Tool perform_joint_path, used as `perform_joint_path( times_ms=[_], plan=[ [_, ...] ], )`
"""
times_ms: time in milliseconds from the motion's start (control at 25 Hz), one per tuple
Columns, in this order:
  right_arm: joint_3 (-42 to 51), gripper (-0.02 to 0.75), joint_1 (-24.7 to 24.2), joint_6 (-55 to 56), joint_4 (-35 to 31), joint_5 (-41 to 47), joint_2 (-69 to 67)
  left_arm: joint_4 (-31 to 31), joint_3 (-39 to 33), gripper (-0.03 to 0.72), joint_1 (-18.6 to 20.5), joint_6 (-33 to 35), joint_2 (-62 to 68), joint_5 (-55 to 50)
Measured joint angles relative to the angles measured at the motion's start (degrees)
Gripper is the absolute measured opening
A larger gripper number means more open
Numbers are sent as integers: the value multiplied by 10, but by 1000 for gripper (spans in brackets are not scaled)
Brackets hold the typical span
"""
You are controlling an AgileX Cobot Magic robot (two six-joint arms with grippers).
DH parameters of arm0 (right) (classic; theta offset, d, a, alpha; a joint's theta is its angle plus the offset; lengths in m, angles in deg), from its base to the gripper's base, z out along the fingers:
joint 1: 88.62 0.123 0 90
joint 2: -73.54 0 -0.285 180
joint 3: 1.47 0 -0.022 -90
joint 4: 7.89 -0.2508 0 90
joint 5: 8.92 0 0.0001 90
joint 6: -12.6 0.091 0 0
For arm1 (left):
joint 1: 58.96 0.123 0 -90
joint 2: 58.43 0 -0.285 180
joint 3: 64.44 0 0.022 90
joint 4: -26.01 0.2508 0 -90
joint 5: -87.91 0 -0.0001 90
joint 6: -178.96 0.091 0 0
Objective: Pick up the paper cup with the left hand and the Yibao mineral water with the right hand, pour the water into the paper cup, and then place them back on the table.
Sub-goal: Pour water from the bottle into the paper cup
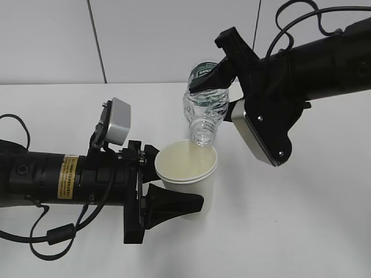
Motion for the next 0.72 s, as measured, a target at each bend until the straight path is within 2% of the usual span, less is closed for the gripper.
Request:
perform_joint_path(
  times_ms=[720],
  plan=[
    [0,428,0,-13,0,7,-6,0,0,435,0,0,0,4]
  ],
)
